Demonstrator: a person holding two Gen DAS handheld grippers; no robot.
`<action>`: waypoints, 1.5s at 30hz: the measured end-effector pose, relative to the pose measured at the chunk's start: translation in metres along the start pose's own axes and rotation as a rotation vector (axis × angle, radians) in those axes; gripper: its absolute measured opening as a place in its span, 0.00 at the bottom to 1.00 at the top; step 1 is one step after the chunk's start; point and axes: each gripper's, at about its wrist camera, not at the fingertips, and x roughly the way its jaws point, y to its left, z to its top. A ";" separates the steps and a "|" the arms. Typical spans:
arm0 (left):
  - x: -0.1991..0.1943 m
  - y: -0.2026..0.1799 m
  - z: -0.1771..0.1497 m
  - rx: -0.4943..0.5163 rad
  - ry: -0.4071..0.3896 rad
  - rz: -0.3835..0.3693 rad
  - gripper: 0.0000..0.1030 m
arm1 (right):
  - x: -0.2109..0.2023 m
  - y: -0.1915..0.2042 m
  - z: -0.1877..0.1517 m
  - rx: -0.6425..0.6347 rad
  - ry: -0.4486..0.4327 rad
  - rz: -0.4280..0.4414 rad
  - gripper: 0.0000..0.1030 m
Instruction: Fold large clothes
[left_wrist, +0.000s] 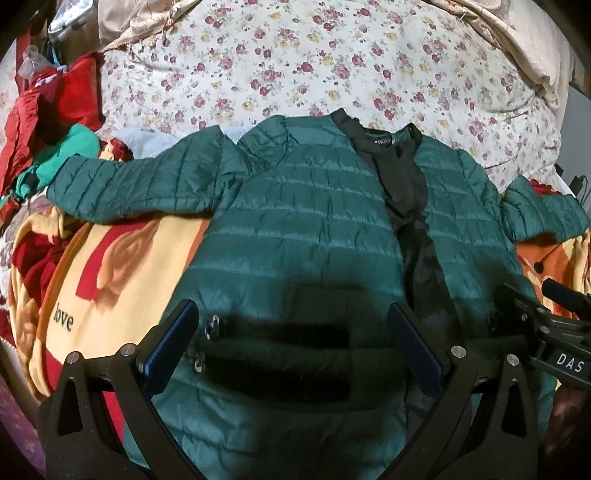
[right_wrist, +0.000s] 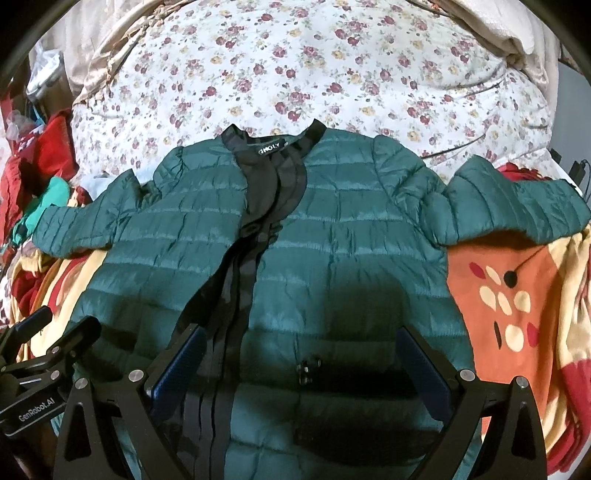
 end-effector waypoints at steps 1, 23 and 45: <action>0.000 0.000 0.004 0.002 -0.005 0.000 0.99 | 0.001 0.000 0.003 -0.001 -0.002 0.001 0.99; 0.037 0.010 0.074 -0.007 -0.010 0.054 0.99 | 0.046 -0.004 0.079 0.012 0.013 0.042 0.99; 0.095 0.021 0.112 -0.025 -0.038 0.091 0.99 | 0.106 -0.010 0.113 0.081 0.023 0.081 0.99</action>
